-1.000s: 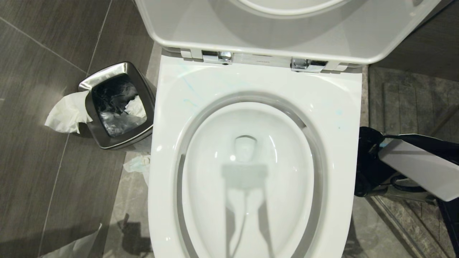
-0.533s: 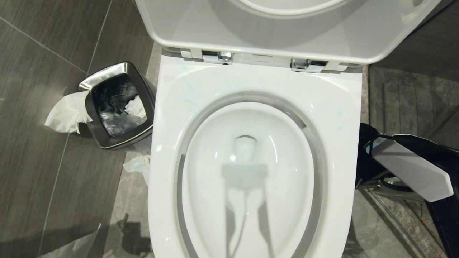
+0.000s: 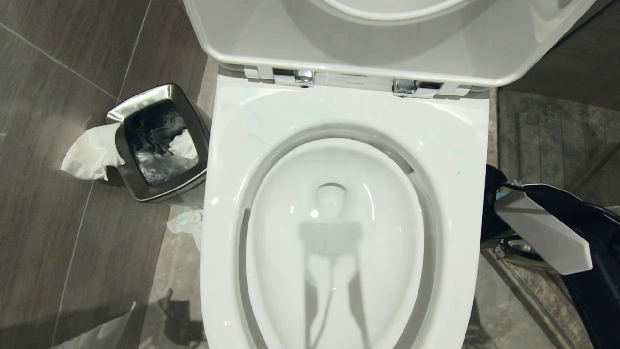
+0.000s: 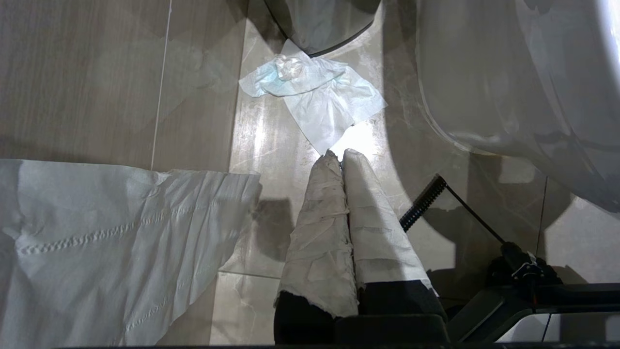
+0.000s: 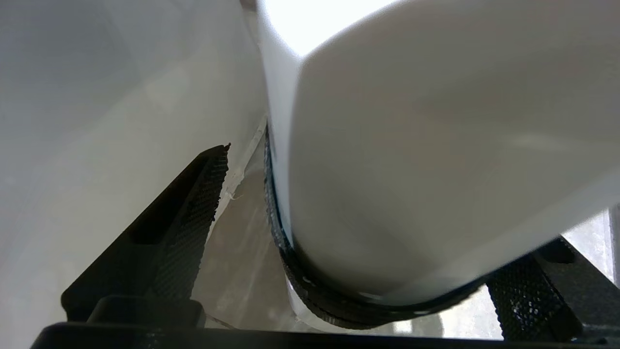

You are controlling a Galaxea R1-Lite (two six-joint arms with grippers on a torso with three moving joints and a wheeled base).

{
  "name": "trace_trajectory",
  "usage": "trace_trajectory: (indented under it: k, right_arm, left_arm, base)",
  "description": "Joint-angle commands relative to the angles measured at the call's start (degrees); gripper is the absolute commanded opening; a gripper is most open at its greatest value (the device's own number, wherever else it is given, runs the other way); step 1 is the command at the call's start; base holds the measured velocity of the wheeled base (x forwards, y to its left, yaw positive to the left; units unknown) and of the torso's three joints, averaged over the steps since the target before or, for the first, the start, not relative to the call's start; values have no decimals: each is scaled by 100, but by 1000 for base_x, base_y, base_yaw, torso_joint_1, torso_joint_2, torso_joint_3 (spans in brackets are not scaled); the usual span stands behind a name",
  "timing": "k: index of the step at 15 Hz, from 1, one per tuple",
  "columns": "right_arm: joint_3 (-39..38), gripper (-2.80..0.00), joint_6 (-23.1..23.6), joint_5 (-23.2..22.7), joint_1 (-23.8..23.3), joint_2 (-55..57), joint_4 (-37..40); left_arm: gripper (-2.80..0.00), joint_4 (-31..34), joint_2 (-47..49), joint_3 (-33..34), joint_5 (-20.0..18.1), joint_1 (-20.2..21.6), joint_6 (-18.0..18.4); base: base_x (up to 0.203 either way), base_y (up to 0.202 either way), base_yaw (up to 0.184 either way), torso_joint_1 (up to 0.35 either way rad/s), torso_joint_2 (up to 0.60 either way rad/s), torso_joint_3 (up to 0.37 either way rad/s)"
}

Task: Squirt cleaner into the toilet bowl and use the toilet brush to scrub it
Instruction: Pour in the cleaning agent

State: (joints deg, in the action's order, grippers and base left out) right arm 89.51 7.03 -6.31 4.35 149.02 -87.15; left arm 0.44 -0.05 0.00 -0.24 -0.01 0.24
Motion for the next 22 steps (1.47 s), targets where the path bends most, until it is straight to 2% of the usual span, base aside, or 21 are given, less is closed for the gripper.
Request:
trace_trajectory:
  k: [1,4,8,14,15,22]
  right_arm:
    - [63,0,9,-10,4,63,-51]
    - [181,0,24,-19,4,69,-51]
    - [724,0,35,-19,4,225,-51]
    - [845,0,35,-25,4,319,-51]
    - [926,-280,35,-21,4,347,-51]
    - [917,-280,40,-19,-3,242,-51]
  left_arm:
    - [-280,-6,5,18,-2,1,2]
    - [-280,0,5,18,-2,1,2]
    - [-280,0,5,18,-2,1,2]
    - [-280,0,5,18,-2,1,2]
    - [-280,0,5,18,-2,1,2]
    - [-280,0,5,9,-2,1,2]
  base:
    - [0,0,0,0,0,0]
    - [0,0,0,0,0,0]
    - [0,0,0,0,0,0]
    - [0,0,0,0,0,0]
    - [0,0,0,0,0,0]
    - [0,0,0,0,0,0]
